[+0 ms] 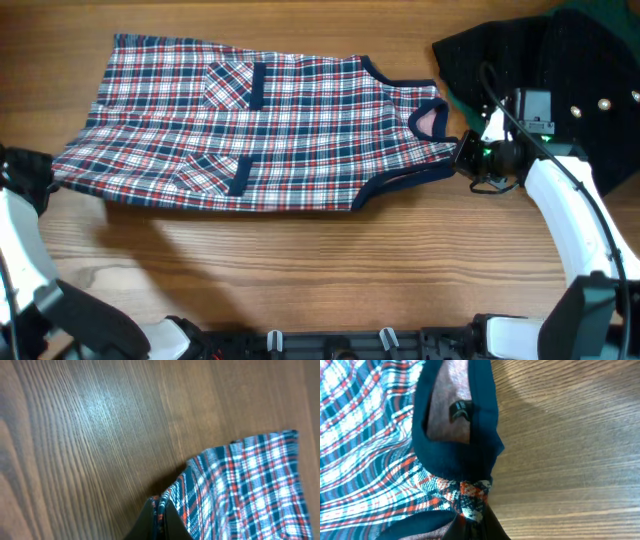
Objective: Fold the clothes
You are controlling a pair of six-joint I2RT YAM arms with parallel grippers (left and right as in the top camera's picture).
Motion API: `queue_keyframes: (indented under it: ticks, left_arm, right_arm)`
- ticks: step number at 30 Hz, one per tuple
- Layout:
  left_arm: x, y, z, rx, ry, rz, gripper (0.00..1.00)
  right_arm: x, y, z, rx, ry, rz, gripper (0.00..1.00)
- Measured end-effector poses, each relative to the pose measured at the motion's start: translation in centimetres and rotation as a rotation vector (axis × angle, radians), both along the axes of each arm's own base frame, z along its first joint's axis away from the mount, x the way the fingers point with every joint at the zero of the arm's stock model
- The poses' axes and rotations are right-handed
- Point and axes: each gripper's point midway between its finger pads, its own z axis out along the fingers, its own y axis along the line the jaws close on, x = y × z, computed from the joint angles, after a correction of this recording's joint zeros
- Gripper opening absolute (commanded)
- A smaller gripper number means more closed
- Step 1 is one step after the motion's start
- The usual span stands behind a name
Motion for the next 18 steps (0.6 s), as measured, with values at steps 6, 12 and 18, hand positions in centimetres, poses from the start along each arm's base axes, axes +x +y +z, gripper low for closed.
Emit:
queue_keyframes:
  ticks: [6, 12, 18]
  left_arm:
    - [-1.4, -1.3, 3.1, 0.03, -0.03, -0.002, 0.04]
    - [-1.5, -1.3, 3.5, 0.038, -0.036, -0.004, 0.04]
    - [-1.6, -1.5, 3.3, 0.029, -0.026, -0.004, 0.04]
  right_arm:
    - [-1.7, 0.2, 3.6, -0.002, -0.067, 0.001, 0.04]
    - [-1.4, 0.1, 4.1, -0.009, -0.093, 0.01, 0.04]
    - [-3.3, -0.4, 3.1, -0.037, 0.0, -0.004, 0.04]
